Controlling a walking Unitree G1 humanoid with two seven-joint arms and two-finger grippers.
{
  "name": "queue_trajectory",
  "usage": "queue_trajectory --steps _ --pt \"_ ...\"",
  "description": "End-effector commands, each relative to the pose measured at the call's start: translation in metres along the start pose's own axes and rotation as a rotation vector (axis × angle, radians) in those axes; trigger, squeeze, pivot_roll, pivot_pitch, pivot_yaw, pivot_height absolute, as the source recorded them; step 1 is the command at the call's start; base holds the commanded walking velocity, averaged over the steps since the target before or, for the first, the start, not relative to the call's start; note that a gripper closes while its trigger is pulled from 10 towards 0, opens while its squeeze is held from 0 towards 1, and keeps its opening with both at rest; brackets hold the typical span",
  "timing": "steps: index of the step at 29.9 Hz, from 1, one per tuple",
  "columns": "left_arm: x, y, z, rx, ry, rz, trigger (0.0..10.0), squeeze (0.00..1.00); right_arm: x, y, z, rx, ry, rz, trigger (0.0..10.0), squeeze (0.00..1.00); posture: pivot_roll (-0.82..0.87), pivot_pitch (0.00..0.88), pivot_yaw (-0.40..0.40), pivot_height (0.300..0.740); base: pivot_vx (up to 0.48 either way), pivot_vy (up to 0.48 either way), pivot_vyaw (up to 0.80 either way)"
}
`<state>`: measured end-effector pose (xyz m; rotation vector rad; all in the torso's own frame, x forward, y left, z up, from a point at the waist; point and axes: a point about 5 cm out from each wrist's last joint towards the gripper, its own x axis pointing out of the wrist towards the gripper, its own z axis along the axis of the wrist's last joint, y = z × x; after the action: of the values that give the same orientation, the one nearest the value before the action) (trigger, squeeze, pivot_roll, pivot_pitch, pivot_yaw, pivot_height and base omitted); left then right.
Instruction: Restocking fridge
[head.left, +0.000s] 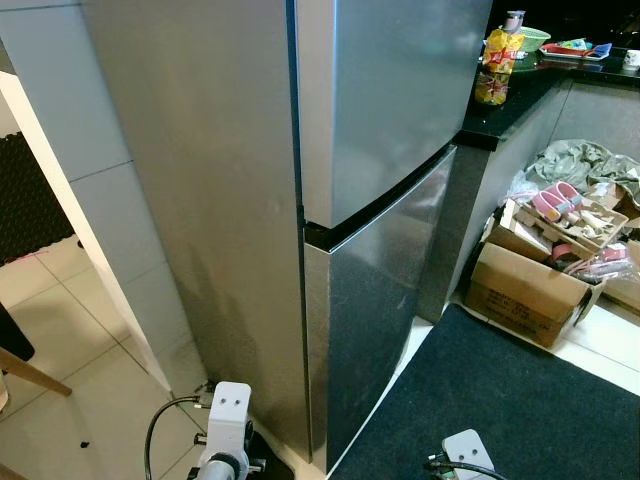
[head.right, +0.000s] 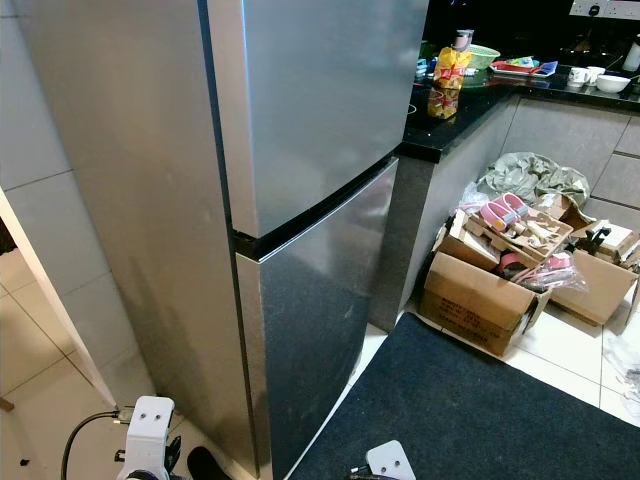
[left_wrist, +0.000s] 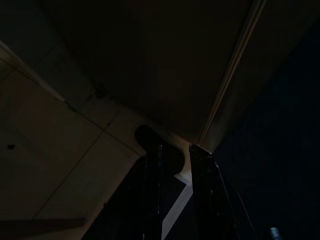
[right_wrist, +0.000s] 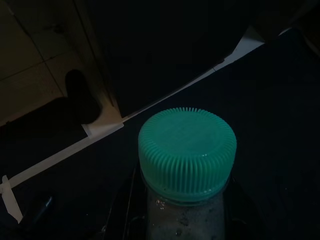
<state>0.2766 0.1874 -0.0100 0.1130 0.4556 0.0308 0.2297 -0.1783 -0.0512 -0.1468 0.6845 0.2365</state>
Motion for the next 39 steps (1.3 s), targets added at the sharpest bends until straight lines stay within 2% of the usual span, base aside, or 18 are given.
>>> queue_trajectory --steps 1,20,39 --pt "-0.003 0.006 -0.008 0.002 0.021 0.017 10.0 0.0 -0.001 -0.001 -0.002 0.007 -0.001 -0.008 10.0 0.0 -0.04 0.105 0.002 0.74 0.285 0.0 0.0" --pt "-0.004 0.003 -0.009 -0.005 0.019 0.006 10.0 0.0 0.0 -0.003 0.002 0.007 -0.011 -0.011 10.0 0.0 -0.05 0.083 0.001 0.74 0.357 0.0 0.0" --pt "-0.004 -0.005 -0.006 0.027 -0.014 -0.059 10.0 0.0 -0.003 -0.004 -0.006 0.041 -0.006 -0.033 10.0 0.0 -0.05 0.078 0.019 0.74 0.0 0.0 0.0"
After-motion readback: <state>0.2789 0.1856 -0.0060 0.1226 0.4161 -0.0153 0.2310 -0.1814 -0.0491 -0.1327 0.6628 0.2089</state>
